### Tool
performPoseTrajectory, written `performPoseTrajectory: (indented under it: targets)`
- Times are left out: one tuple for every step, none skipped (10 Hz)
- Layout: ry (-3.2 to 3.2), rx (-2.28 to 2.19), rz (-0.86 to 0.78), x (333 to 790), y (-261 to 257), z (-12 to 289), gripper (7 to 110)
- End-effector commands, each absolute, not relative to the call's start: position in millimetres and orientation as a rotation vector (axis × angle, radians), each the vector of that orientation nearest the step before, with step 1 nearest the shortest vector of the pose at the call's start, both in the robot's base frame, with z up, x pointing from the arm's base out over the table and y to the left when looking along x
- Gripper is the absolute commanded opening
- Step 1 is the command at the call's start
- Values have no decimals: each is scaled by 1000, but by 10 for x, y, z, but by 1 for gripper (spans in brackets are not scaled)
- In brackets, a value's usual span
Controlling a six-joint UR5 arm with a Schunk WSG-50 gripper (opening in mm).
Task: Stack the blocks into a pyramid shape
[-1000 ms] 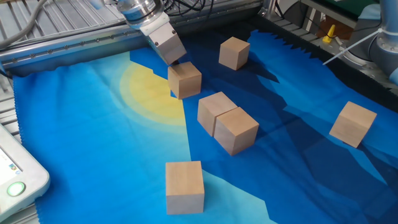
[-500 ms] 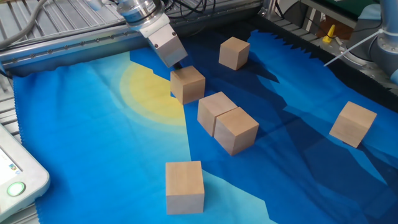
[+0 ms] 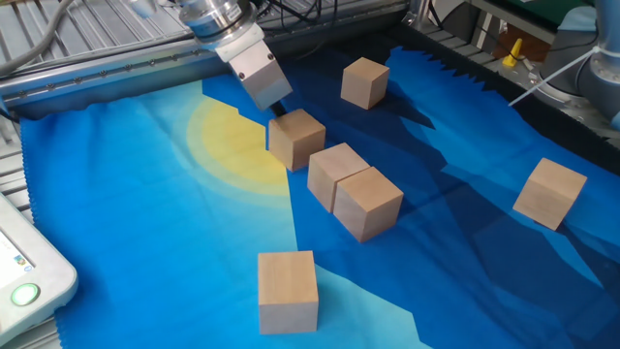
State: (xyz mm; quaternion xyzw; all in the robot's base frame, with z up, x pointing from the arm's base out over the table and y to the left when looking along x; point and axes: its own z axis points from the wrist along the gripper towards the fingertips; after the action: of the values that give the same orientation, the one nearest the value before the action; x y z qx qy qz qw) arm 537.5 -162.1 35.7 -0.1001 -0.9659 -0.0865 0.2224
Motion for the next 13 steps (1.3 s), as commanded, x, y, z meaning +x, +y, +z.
performPoseTrajectory:
  targets:
    - [-2668, -296, -256, 5411, -1491, 394, 7]
    - [-2666, -295, -258, 5394, -1474, 389, 7]
    - [-2665, -301, -256, 5380, -1460, 381, 7]
    - [-2663, -308, -260, 5367, -1440, 381, 7]
    - [-2663, -312, -262, 5364, -1431, 376, 7]
    - [-2675, -313, -202, 5367, -1549, 327, 7]
    - [-2695, -299, -166, 5387, -1658, 263, 7]
    - [-2702, -291, -155, 5397, -1706, 225, 7]
    - [-2707, -289, -151, 5406, -1722, 204, 7]
    - [-2713, -288, -150, 5422, -1730, 173, 7]
    - [-2718, -289, -156, 5435, -1724, 119, 7]
    - [-2727, -292, -160, 5445, -1717, 33, 7]
    - [-2727, -297, -165, 5438, -1688, 14, 7]
